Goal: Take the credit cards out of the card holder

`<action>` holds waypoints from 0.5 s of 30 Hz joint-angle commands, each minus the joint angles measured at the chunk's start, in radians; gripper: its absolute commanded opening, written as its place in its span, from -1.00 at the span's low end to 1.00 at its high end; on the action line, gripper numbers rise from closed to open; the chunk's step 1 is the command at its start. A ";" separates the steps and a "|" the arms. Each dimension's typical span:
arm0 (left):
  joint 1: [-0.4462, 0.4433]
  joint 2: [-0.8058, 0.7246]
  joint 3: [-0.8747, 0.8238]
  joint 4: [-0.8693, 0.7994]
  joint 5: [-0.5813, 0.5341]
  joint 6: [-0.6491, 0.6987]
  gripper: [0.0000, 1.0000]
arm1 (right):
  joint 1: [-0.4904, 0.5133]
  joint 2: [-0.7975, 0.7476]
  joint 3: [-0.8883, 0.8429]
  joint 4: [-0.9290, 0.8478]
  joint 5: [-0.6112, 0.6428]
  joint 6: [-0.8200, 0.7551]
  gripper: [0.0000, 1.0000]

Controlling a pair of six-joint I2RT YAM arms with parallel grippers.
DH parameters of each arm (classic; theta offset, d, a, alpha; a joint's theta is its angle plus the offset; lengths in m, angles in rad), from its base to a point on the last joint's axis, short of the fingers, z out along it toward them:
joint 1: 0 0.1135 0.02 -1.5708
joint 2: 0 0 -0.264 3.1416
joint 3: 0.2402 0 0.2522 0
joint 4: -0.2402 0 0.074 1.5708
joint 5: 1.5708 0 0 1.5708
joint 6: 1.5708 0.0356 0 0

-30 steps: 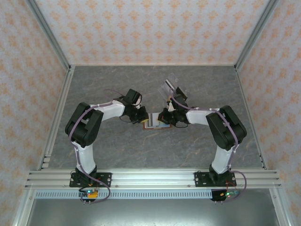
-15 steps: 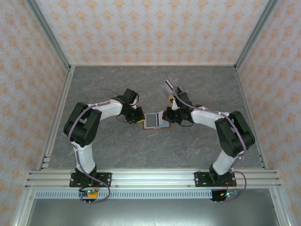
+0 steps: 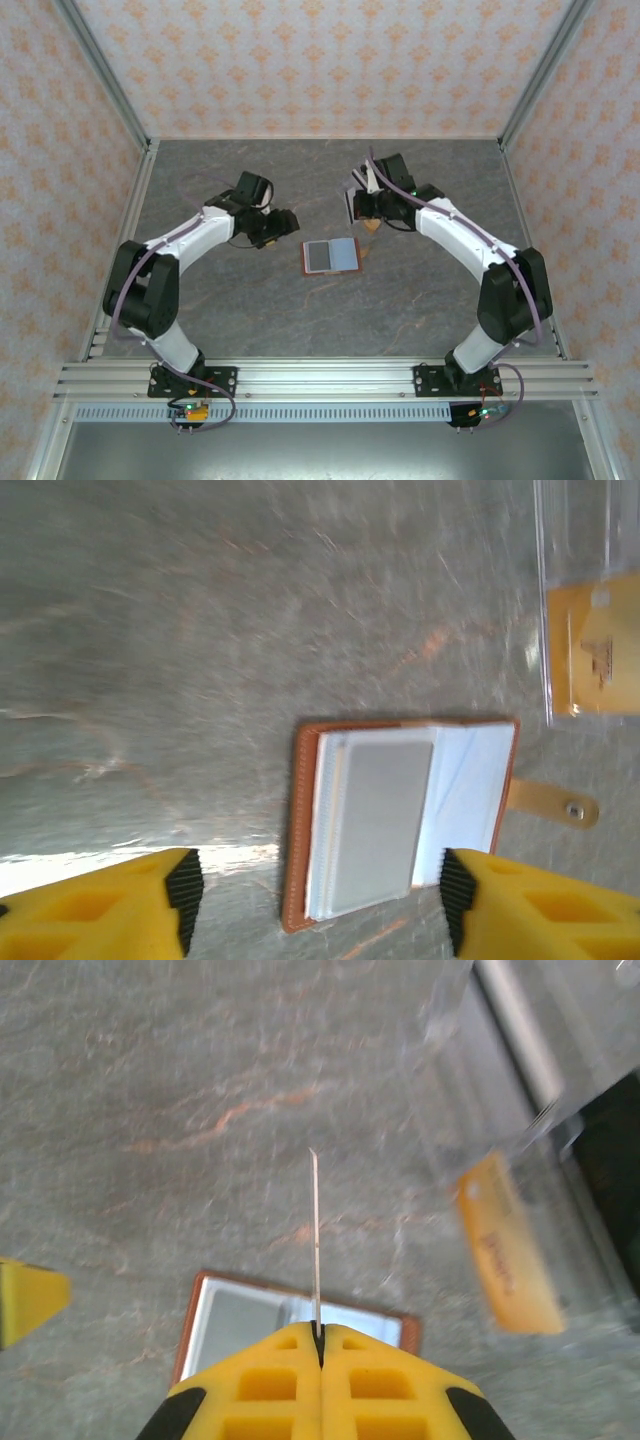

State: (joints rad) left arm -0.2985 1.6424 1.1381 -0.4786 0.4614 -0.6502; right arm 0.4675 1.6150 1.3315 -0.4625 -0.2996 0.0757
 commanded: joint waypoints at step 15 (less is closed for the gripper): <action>0.030 -0.151 -0.047 -0.100 -0.226 0.092 1.00 | -0.096 0.409 0.566 -0.298 0.025 -0.370 -1.00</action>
State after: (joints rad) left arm -0.2787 1.5188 1.1069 -0.5476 0.2710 -0.5911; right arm 0.3923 1.9907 1.8194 -0.6849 -0.2539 -0.2245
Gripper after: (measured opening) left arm 0.997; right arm 0.044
